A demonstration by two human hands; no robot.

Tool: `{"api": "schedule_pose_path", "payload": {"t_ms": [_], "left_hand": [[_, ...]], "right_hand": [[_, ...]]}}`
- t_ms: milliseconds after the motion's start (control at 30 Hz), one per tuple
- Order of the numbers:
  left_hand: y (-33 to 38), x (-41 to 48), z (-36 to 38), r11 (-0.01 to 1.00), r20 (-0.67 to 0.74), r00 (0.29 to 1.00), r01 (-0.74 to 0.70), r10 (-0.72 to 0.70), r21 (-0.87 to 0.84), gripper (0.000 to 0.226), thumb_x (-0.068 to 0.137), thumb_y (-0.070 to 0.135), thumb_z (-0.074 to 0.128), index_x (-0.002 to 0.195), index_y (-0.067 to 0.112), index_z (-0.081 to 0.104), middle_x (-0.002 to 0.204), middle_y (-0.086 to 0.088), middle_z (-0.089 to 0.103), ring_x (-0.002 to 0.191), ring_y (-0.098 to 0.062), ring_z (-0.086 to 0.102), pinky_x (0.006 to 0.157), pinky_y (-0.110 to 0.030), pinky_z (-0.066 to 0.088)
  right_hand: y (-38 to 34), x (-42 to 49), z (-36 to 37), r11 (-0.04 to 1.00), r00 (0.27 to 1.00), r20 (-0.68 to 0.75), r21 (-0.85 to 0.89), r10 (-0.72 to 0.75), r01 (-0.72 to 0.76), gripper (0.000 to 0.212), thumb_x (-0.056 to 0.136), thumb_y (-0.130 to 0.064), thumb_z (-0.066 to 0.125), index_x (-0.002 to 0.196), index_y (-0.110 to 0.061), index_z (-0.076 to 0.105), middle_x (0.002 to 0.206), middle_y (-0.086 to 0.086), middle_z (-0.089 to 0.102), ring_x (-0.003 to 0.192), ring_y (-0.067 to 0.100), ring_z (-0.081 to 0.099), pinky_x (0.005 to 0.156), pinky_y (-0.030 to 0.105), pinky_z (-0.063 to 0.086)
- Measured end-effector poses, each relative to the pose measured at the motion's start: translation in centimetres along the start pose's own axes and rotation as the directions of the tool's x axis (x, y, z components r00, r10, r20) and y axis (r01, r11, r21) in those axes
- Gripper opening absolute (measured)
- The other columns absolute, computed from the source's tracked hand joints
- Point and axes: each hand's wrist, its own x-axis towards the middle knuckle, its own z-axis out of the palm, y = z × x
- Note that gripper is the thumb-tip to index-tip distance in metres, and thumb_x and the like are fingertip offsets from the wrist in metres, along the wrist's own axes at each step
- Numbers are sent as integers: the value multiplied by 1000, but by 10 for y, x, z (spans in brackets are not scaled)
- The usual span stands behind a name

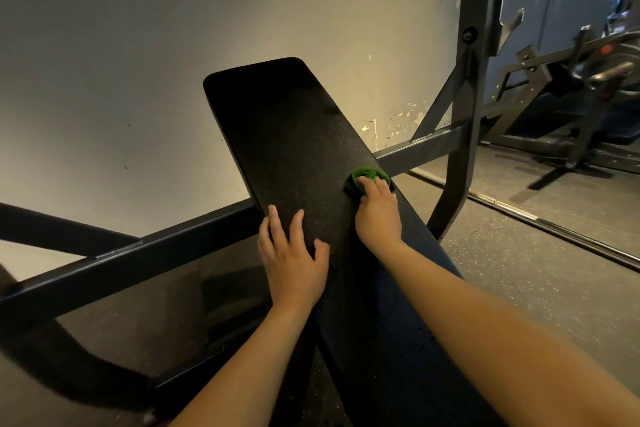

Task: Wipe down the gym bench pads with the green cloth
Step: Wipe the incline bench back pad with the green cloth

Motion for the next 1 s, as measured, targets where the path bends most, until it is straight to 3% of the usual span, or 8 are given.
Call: {"api": "schedule_pose_path", "payload": {"t_ms": [67, 200, 400, 500, 633, 800, 867, 1000], "left_hand": [[2, 1, 0, 999, 1, 1000, 11, -11, -35, 62, 95, 41, 52, 153, 27, 32, 167, -7, 3, 152, -27, 1, 122, -47, 15], [1, 1, 0, 989, -31, 999, 6, -11, -151, 76, 93, 35, 61, 156, 21, 22, 167, -7, 5, 152, -26, 3, 122, -45, 18], [-3, 2, 3, 966, -12, 998, 58, -64, -253, 84, 95, 35, 62, 159, 20, 10, 168, -4, -4, 153, -23, -5, 122, -45, 16], [-2, 3, 1, 969, 5, 995, 97, -99, -228, 83, 95, 38, 58, 160, 24, 8, 168, -2, -8, 153, -22, -7, 123, -45, 12], [-2, 2, 1, 974, 12, 995, 96, -96, -207, 79, 96, 41, 54, 159, 24, 11, 168, 0, -9, 153, -23, -6, 123, -46, 11], [-2, 2, 2, 971, 9, 995, 103, -103, -215, 78, 97, 41, 54, 159, 25, 10, 168, 0, -11, 152, -23, -6, 122, -45, 8], [-3, 2, 2, 971, 26, 994, 109, -106, -211, 80, 98, 39, 54, 160, 25, 5, 167, 0, -14, 152, -23, -8, 122, -46, 7], [-5, 4, -4, 964, 134, 987, 121, -92, -235, 82, 101, 34, 49, 159, 24, -7, 164, 0, -26, 151, -20, -16, 122, -47, 2]], "right_hand": [[-14, 2, 7, 999, 1000, -9, 38, -4, 5, 50, 101, -9, 44, 149, -23, 41, 160, 6, 30, 150, 27, 18, 123, 48, 16], [-39, -5, 21, 969, 963, 123, 90, -238, 228, 46, 101, -9, 43, 145, -24, 48, 156, 5, 36, 149, 23, 21, 124, 43, 14], [-39, -1, 23, 861, 801, 325, 106, -503, 498, 47, 101, -7, 42, 142, -27, 53, 158, 5, 34, 150, 19, 20, 125, 38, 8], [-26, 8, 17, 898, 867, 238, 61, -437, 436, 45, 102, -7, 43, 142, -25, 54, 157, 7, 37, 150, 21, 21, 124, 39, 7], [-4, 14, 9, 973, 967, 113, 2, -229, 230, 48, 102, -7, 42, 145, -27, 49, 161, 7, 28, 151, 26, 16, 122, 39, 5], [10, 2, 6, 999, 999, 29, -29, -30, 31, 51, 104, -9, 39, 149, -33, 41, 163, 6, 21, 151, 34, 13, 122, 43, 13], [4, -9, 6, 999, 998, 44, -2, -38, 38, 51, 103, -9, 40, 149, -32, 41, 163, 6, 20, 151, 33, 11, 122, 41, 11], [-11, -32, 5, 971, 966, 109, 67, -235, 229, 49, 102, -6, 42, 146, -27, 48, 161, 6, 28, 151, 23, 15, 121, 34, 3]]}}
